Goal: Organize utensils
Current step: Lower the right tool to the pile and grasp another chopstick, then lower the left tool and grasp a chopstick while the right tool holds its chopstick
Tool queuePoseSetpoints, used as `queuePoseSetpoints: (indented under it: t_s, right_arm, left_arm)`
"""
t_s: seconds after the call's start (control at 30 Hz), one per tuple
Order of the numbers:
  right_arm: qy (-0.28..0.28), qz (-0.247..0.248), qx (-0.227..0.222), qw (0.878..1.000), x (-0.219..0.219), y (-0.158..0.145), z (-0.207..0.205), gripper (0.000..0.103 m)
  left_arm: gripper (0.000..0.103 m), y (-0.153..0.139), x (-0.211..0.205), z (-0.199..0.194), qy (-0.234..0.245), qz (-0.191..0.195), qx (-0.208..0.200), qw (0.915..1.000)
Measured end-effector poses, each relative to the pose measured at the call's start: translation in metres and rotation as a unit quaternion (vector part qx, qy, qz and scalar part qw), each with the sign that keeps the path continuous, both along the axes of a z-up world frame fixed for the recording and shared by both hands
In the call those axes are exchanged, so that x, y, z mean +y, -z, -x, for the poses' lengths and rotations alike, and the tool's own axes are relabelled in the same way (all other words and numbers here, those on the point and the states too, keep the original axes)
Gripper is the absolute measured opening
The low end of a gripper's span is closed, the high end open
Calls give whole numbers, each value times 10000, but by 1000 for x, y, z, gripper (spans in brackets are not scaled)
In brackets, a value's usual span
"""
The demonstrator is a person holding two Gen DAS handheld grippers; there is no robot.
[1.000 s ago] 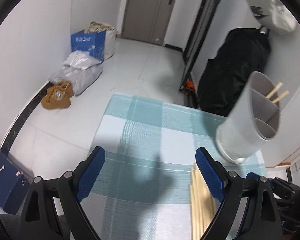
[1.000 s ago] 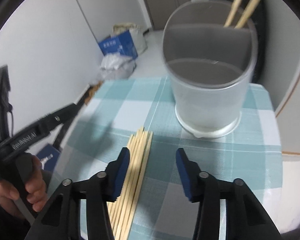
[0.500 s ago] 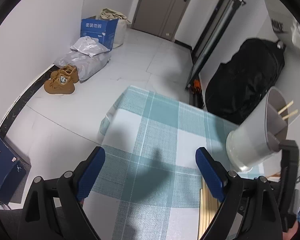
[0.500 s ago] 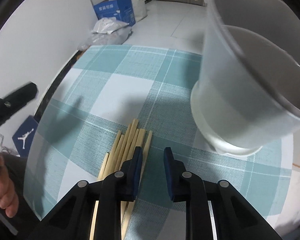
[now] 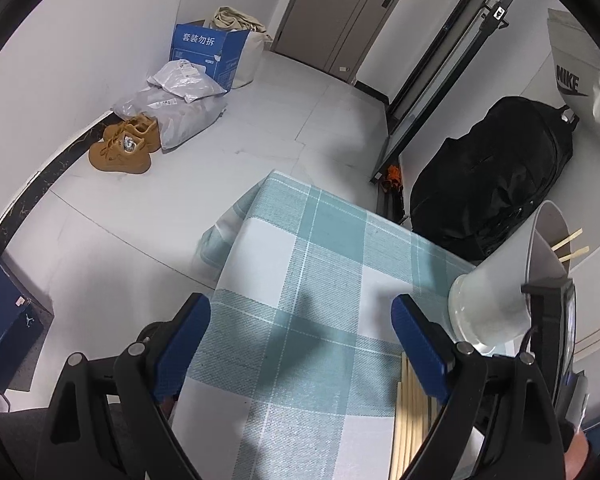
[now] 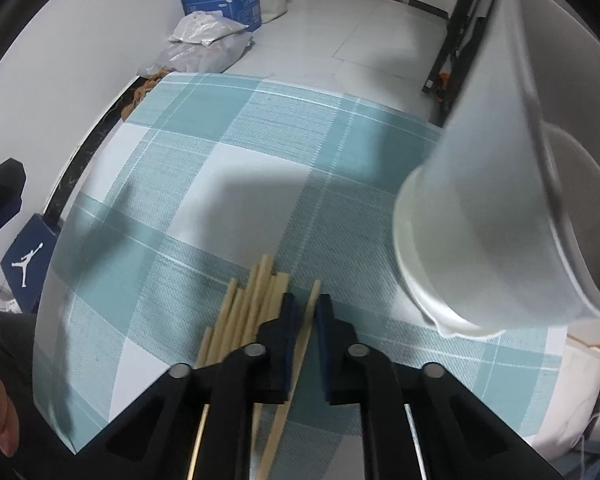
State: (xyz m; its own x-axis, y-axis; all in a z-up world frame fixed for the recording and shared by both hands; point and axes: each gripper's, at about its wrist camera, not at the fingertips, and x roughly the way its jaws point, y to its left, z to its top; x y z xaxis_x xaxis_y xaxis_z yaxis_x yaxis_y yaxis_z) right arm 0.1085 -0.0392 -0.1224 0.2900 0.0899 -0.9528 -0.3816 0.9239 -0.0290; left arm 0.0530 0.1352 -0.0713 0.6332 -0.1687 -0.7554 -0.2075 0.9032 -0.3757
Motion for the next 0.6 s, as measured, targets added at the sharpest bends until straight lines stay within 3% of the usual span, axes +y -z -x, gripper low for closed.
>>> queuePoseSetpoints:
  t_s: [0.23,0.37,0.6]
  right_arm:
    - [131,-113,176,9997,5,-4,-14,4]
    - [89,-419,-114,9990,-6,-30,-1,4]
    - [369,-1346,-679,9879,-42,-75,29,4]
  left_arm:
    - [89,10,1,-1,60,-28,240,9997]
    - [89,12,-6,0,223,-98,303,9992]
    - [89,21,-34,4,1017,-45,607,9929]
